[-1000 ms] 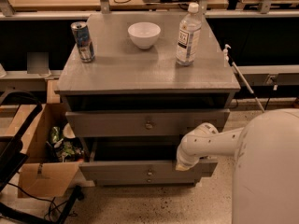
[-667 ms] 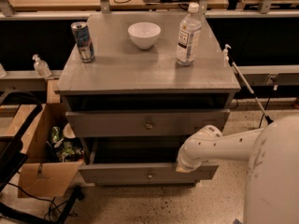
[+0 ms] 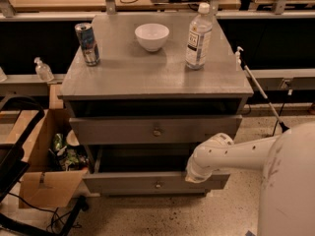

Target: Open middle drawer

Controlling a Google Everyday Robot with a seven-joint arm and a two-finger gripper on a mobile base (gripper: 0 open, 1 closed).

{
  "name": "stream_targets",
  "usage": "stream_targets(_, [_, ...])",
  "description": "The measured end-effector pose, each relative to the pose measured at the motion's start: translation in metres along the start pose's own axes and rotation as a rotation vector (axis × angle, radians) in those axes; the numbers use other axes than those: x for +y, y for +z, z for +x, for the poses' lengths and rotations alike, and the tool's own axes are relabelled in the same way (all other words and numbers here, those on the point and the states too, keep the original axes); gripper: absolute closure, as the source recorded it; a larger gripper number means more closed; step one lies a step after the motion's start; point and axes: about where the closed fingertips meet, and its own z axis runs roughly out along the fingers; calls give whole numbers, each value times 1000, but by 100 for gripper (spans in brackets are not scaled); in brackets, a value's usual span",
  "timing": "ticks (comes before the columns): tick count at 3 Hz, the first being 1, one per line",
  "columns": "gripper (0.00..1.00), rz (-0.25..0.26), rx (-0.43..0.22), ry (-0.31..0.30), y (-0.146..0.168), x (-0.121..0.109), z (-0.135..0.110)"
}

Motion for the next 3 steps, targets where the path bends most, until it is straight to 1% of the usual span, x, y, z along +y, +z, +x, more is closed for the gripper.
stream_targets(1, [100,-81,-8,47,-2,31,10])
stream_targets(3, [100,-88,-9,45,-3,33,11])
